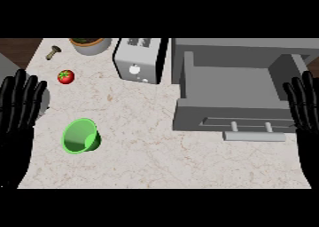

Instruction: Pick up the cup, place it into the drawer and close the drawer

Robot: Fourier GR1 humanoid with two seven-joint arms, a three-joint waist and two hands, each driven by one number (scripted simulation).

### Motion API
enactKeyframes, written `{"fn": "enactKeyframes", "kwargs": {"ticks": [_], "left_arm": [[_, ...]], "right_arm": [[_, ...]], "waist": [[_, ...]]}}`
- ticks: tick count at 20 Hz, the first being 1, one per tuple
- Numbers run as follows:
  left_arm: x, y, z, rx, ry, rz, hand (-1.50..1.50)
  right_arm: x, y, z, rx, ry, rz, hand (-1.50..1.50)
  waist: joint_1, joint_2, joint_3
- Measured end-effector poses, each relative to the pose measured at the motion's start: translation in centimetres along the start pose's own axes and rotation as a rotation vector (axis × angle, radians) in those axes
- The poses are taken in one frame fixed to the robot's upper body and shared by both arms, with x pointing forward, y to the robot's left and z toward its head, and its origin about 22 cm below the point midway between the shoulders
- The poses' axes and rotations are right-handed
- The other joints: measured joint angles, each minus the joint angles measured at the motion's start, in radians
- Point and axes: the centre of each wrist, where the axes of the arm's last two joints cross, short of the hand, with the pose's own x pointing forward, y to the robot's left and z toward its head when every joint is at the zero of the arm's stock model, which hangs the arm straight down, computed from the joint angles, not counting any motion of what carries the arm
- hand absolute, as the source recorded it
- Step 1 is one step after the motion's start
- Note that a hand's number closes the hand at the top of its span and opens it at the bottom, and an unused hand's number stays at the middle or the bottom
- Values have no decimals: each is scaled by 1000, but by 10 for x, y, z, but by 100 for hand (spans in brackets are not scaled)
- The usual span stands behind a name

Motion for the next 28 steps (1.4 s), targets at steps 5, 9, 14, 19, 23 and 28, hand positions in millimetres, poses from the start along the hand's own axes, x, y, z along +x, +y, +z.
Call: {"fn": "enactKeyframes", "kwargs": {"ticks": [5,9,14,19,23,28], "left_arm": [[9,-4,14,14,11,30,-150],[5,-12,22,66,87,152,-150],[-16,-14,38,121,156,237,-150],[-31,-7,56,158,199,257,-150],[-50,7,64,205,237,223,-150],[-78,16,80,262,297,163,-150]], "right_arm": [[2,8,-5,-21,-15,-12,-150],[4,-1,-8,8,16,19,-150],[-4,-8,-6,34,35,28,-150],[-10,-4,-14,46,40,36,-150],[-14,-7,-12,46,39,35,-150],[-21,-15,-9,47,36,35,-150]], "waist": [[-8,-8,17],[-10,-10,22],[-12,-10,24],[-11,-10,24],[-13,-10,24],[-14,-10,24]]}}
